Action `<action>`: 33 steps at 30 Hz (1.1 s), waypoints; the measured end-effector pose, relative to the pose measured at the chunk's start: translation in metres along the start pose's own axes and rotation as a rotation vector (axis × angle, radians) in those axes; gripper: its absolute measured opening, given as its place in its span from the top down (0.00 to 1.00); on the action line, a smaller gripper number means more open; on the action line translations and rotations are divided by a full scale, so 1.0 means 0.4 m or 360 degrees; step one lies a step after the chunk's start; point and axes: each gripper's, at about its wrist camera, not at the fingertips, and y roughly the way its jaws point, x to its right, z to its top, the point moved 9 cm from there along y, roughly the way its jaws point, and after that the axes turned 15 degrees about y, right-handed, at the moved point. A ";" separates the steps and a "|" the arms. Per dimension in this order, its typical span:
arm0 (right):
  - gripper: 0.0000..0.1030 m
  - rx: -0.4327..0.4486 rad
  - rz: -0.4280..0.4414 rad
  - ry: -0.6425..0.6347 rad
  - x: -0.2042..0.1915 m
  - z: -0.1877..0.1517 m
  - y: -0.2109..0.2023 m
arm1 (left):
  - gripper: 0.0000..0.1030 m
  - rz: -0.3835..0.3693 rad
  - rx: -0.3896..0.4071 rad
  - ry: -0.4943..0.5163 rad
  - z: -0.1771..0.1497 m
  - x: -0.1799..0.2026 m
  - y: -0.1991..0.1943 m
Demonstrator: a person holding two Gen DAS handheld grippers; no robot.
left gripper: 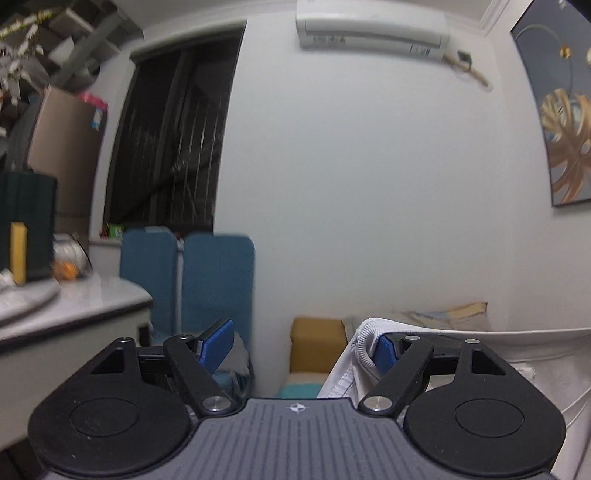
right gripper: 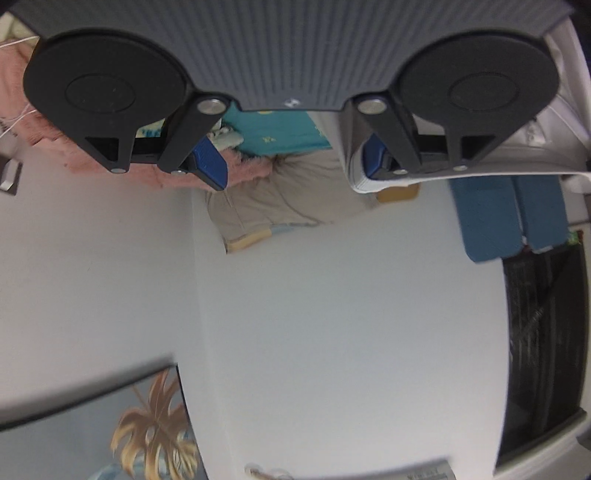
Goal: Fold clothes
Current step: 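Lower the shirt onto the bed and open both grippers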
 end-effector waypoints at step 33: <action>0.27 -0.0874 0.0053 -0.0093 0.121 -0.588 0.419 | 0.00 -0.0524 -0.0787 0.0164 -0.770 0.213 0.470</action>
